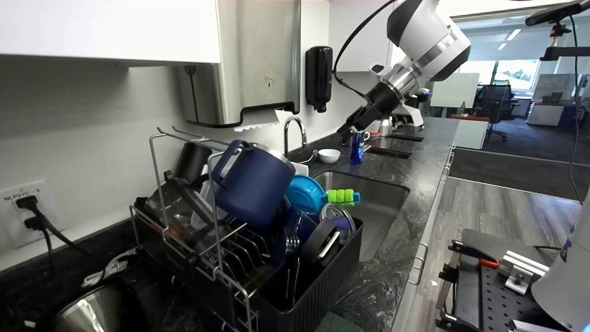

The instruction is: Pick up the blue cup from the sink and hang it on the dish rack.

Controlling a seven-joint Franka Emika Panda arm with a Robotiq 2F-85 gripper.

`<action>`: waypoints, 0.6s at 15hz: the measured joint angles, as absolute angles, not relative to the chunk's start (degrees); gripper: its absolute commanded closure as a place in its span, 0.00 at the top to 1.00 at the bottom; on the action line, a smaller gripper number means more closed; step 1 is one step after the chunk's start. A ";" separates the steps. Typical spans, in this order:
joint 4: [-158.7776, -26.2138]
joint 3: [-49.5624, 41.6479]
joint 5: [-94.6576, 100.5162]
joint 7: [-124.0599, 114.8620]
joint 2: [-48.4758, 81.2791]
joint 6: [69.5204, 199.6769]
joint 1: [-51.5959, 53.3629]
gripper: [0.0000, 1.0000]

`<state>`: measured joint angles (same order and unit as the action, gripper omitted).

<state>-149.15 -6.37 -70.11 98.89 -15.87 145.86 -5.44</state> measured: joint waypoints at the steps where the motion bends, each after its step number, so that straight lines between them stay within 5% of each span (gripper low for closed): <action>1: -149.10 -6.86 -70.11 98.83 -14.60 146.33 -5.52 1.00; 9: -148.86 -7.45 -67.80 92.72 -7.71 155.74 -5.93 1.00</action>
<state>-148.86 -7.45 -67.80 92.72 -7.71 155.74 -5.93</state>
